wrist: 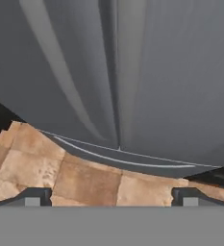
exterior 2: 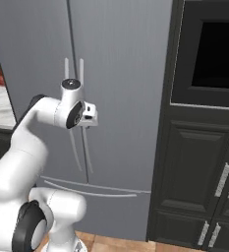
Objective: Retrieve the butter from the fridge and place it on a plate on the dining table. Then retrieve the butter knife by the fridge and place it near the plate.
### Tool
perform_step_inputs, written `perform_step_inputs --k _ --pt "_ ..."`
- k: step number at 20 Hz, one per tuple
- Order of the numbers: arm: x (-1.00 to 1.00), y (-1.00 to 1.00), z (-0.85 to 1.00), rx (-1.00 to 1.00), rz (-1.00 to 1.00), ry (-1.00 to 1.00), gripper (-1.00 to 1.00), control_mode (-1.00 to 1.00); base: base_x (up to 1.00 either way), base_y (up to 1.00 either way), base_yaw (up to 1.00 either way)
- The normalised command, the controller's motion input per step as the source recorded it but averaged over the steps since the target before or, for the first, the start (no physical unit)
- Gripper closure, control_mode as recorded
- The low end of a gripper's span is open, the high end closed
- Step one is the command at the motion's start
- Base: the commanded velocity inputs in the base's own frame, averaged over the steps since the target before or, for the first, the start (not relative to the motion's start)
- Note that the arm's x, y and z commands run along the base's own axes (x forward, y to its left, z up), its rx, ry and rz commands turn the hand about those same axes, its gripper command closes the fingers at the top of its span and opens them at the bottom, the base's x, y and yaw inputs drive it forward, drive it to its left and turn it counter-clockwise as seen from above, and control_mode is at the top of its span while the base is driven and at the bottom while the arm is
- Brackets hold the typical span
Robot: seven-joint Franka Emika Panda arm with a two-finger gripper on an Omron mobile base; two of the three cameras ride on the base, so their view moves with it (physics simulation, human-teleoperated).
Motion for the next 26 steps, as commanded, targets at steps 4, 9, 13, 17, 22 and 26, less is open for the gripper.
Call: perform_step_inputs --k 4,9,13,17,22,26 --pt "0.96 -0.04 -0.08 0.0 0.0 -0.12 -1.0 -1.0 0.0 0.0 0.0" --pt "0.97 0.0 -0.21 0.0 0.0 0.0 -1.0 -1.0 0.0 0.0 0.0" --pt "0.69 0.0 -0.32 0.02 0.0 0.0 -1.0 -1.0 0.0 0.0 0.0" --pt "0.47 0.0 -0.49 0.0 0.0 -0.09 -1.0 -1.0 0.0 0.0 0.0" --pt "0.37 0.19 -0.61 -0.03 -0.02 -0.32 -1.0 -1.0 0.0 0.0 0.0" --pt "0.18 0.41 -0.71 -0.14 -0.02 -0.55 -1.0 -1.0 0.0 0.0 0.0"
